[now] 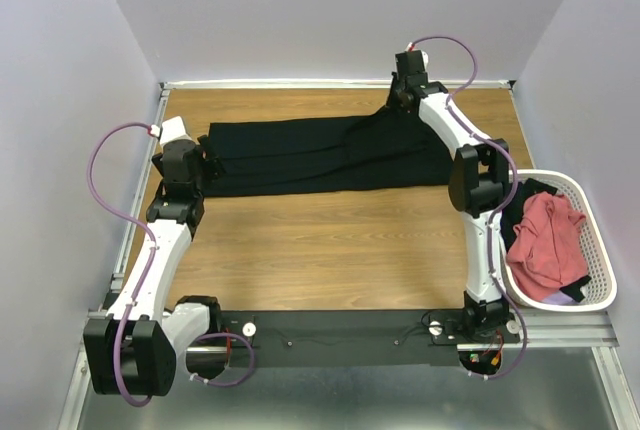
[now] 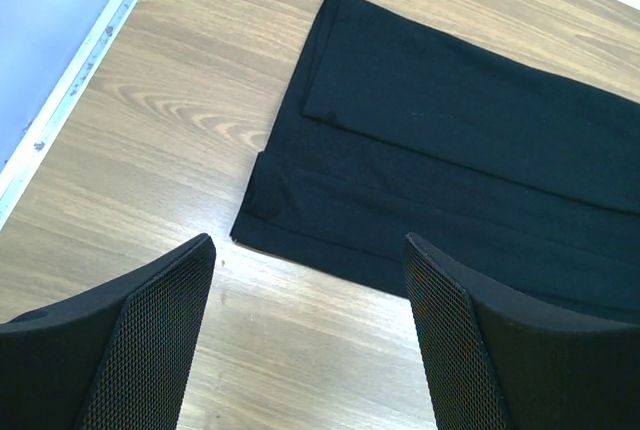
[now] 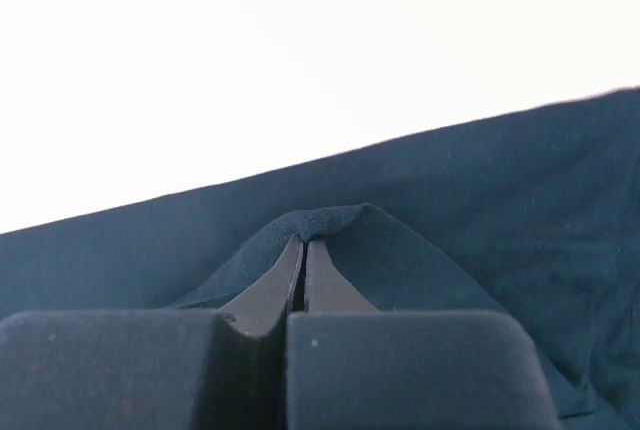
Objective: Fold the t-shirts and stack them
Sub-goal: Fold the tshirt
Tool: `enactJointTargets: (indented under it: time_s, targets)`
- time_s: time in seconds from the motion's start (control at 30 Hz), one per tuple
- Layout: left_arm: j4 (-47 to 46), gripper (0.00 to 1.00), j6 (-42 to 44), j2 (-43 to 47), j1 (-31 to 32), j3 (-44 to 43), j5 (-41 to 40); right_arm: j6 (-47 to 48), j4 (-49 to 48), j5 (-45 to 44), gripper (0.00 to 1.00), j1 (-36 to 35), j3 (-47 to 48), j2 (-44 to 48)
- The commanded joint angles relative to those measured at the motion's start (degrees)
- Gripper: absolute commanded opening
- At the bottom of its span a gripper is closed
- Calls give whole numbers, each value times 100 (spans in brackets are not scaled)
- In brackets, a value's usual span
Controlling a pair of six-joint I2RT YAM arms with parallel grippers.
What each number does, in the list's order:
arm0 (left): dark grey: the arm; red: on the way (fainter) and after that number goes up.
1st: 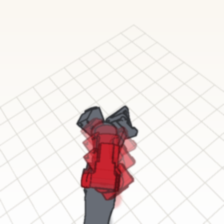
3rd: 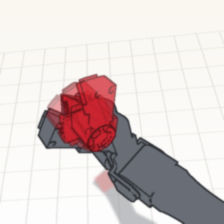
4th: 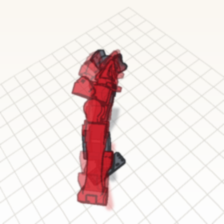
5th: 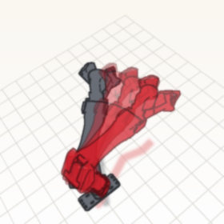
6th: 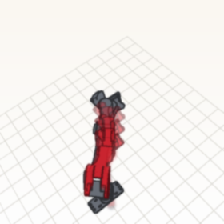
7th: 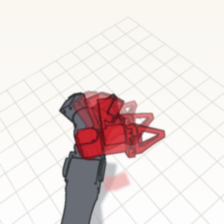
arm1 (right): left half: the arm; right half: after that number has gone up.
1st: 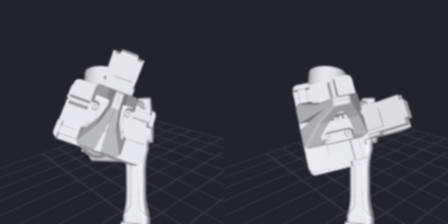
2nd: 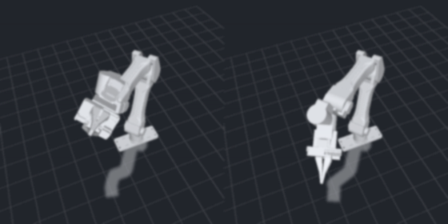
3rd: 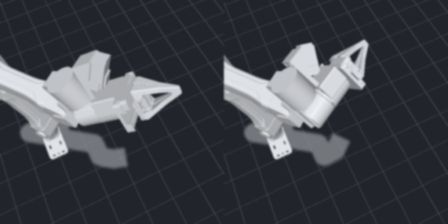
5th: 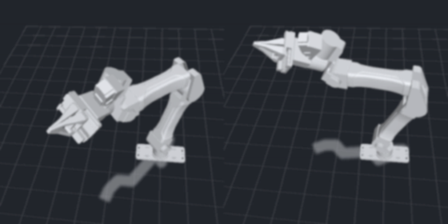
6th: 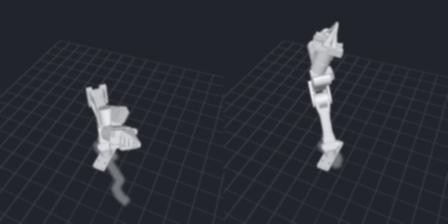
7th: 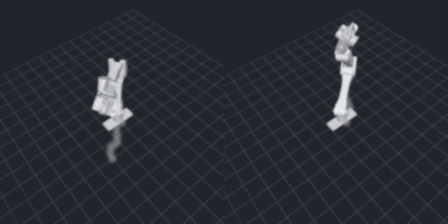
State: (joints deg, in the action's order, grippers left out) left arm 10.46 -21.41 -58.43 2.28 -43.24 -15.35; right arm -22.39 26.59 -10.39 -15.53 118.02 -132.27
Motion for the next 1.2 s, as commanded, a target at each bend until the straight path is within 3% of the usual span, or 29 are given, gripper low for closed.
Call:
enactJointTargets:
  time_s: [0.0, 0.9, 0.93, 1.03, 1.17]
  targets:
    - [-79, 83, 32, -71, 9, 53, 129, 261, -31, -7, 0, 6, 415, -334]
    - [0, 83, -258, -766, 9, -9, 516, -617, -752, -253, 6, 191, 451, -739]
    - [17, 83, -267, -809, 9, -17, 525, -652, -752, -192, 19, 199, 407, -713]
    - [0, 83, -337, -889, 0, -17, 603, -442, -769, 123, 41, 199, 196, -503]
    - [-9, 84, -417, -1091, -35, -44, 796, -108, -778, 476, 59, 156, -434, 84]
